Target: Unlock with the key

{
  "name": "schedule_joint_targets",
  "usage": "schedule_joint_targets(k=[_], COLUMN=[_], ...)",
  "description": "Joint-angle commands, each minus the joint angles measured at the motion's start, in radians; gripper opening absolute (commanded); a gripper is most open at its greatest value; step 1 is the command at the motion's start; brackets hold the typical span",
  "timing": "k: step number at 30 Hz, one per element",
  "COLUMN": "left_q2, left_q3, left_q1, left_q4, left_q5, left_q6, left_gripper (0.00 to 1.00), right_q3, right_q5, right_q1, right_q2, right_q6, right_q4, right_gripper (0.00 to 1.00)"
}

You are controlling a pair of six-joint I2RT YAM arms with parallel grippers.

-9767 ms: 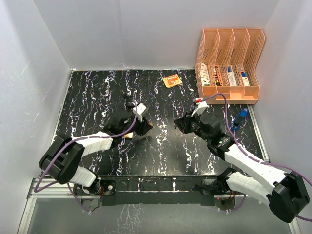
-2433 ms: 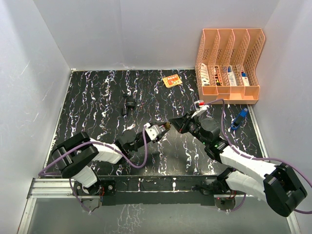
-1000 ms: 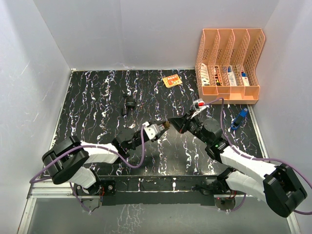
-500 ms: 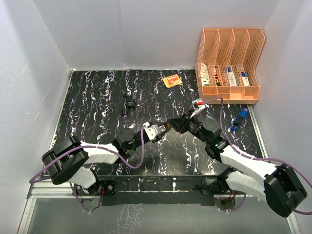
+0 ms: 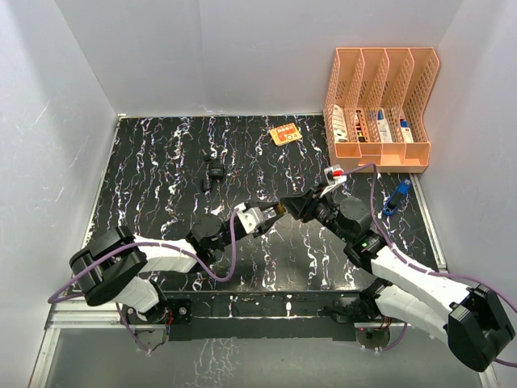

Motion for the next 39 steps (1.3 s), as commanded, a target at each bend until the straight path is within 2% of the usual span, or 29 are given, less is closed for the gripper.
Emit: schedule_joint_targets(k=[1,17,32,39], left_q2=[-0.029,-0.027,-0.023,-0.013], left_q3=[-0.009,-0.025,-0.007,0.007], left_q1=[-0.003,-0.003,-0.005,-0.006], left_q4=[0.065,0.097,0.12,0.176], left_q5=[-0.008,-0.015,-0.011,-0.018], left_q6=[-0.012,-0.016,-0.011,-0.033], left_gripper=[0.0,0.0,0.0,0.0], right_q3=[0.028,0.034,0.03,0.011], right_q5=[0.026,0.007,-0.016,-0.028], right_q1=[-0.001,-0.001,-0.001,-0.001], right_q2=[-0.032,-0.013,0.001,0.018], right_q6=[-0.009,-0.004,0.023,0.05], right_q4=[0.007,0.001,0.02,0.064], right_gripper=[0.26,0.24,0.0,0.0])
